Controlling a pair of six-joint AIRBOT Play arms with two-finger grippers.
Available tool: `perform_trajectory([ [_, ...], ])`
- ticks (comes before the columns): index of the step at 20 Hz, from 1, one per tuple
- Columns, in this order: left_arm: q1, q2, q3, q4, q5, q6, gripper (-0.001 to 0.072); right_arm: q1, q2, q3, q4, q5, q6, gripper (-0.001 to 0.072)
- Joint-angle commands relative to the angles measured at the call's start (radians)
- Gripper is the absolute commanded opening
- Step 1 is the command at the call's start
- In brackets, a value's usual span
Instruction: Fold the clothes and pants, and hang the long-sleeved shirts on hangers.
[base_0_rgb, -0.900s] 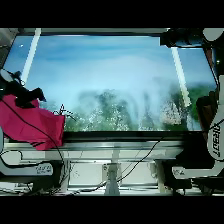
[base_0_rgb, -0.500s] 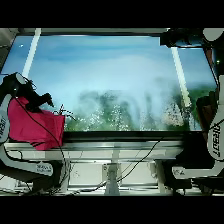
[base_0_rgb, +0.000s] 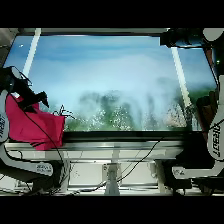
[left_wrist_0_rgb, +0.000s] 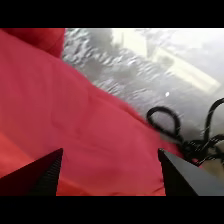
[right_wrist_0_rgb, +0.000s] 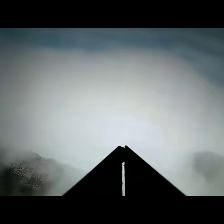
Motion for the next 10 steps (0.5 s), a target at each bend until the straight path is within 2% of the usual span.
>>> perform_trajectory([
  [1,0.0,-0.001,0.029,0.085,-0.128,-0.041,0.0714,0.0,0.0,0.001,0.0,0.0,0.0,0.0018],
  [5,-0.006,-0.017,0.028,0.074,-0.091,-0.12,0.0714,0.0,0.0,0.001,0.0,0.0,0.0,0.0018],
  [10,-0.036,-0.074,0.028,0.063,-0.17,-0.129,0.0709,0.0,0.0,0.001,0.0,0.0,0.0,0.0018],
])
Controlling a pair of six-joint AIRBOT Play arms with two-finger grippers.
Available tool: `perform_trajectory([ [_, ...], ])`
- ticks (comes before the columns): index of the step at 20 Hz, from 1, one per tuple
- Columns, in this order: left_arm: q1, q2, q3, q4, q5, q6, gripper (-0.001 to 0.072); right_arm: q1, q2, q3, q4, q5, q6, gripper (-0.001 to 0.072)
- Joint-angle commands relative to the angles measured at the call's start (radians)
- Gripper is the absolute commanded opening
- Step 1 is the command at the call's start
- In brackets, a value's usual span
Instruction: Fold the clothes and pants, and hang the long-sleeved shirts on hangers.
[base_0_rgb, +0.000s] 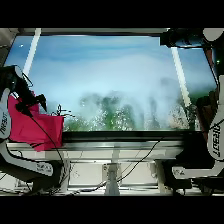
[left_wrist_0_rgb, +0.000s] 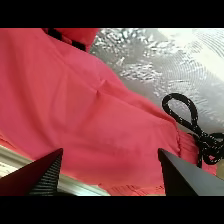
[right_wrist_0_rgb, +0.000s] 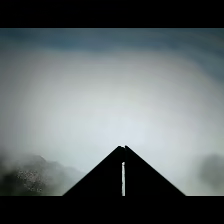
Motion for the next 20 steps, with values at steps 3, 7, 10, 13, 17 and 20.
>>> perform_trajectory([
  [3,-0.014,-0.057,0.001,-0.002,-0.138,0.084,0.0709,0.001,0.0,0.001,0.0,0.0,0.0,0.0018],
  [7,-0.018,-0.057,0.001,-0.146,-0.136,0.24,0.0696,0.001,0.0,0.001,0.0,0.0,0.0,0.0018],
  [10,-0.032,-0.068,0.001,-0.163,-0.136,0.268,0.0361,0.001,0.0,0.001,0.0,0.0,0.0,0.0018],
  [13,-0.063,-0.082,0.0,-0.154,-0.136,0.293,0.0343,0.001,0.0,0.001,0.0,0.0,0.0,0.0018],
  [17,-0.137,-0.111,-0.001,-0.042,-0.135,0.33,0.0228,0.001,0.0,0.001,0.0,0.0,0.0,0.0018],
  [20,-0.196,-0.14,-0.005,0.107,-0.135,0.319,0.0227,0.001,0.0,0.001,0.0,0.0,0.0,0.0017],
])
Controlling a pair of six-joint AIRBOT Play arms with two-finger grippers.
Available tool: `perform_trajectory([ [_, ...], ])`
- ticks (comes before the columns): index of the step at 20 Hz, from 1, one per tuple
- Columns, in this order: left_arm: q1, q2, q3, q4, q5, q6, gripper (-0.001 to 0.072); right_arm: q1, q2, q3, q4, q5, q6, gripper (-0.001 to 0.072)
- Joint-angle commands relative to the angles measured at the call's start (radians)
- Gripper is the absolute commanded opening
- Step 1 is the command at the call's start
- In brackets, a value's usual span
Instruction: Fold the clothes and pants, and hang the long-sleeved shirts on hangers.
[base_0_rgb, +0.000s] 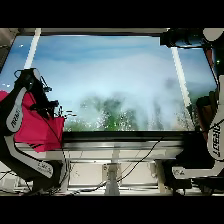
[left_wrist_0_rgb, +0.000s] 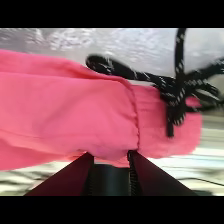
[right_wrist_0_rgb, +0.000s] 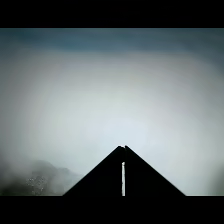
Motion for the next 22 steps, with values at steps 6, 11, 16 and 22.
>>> perform_trajectory([
  [6,-0.104,-0.028,-0.002,0.139,0.087,0.008,0.0013,0.001,0.0,0.001,0.0,0.0,0.0,0.0018],
  [11,-0.131,0.027,0.0,0.134,0.171,0.045,0.0013,0.001,0.0,0.001,0.0,0.0,0.0,0.0018],
  [16,-0.146,0.121,0.0,0.028,0.286,0.048,0.0013,0.001,0.0,0.001,0.0,0.0,0.0,0.0018],
  [22,-0.256,0.232,0.0,-0.083,0.519,0.101,0.0012,0.001,0.0,0.001,0.0,0.0,0.0,0.0018],
])
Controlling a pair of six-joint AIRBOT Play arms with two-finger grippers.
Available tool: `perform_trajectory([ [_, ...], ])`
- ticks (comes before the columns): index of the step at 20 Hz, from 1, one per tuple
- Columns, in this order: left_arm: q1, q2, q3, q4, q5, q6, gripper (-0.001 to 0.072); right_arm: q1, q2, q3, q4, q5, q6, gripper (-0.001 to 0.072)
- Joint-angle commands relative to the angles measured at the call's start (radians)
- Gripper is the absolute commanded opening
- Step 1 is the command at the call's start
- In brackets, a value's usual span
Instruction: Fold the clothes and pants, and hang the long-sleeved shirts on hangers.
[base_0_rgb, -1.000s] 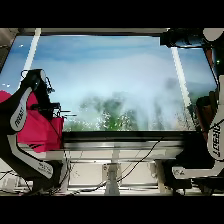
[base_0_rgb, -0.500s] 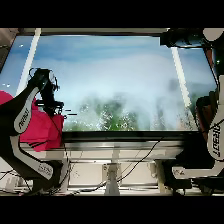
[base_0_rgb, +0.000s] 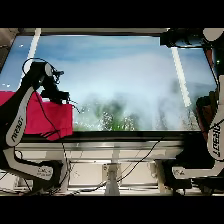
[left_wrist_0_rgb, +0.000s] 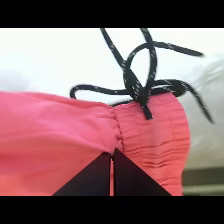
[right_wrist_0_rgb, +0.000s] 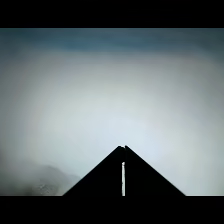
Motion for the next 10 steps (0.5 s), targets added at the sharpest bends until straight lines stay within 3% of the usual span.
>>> perform_trajectory([
  [1,-0.084,0.07,0.001,-0.048,0.167,0.021,0.0012,0.001,0.0,0.001,0.0,0.0,0.0,0.0018],
  [4,-0.195,0.127,0.001,-0.048,0.27,0.064,0.0012,0.001,0.0,0.001,0.0,0.0,0.0,0.0018],
  [10,-0.455,0.166,0.001,-0.049,0.434,0.066,0.0013,0.001,0.0,0.001,0.0,0.0,0.0,0.0018],
])
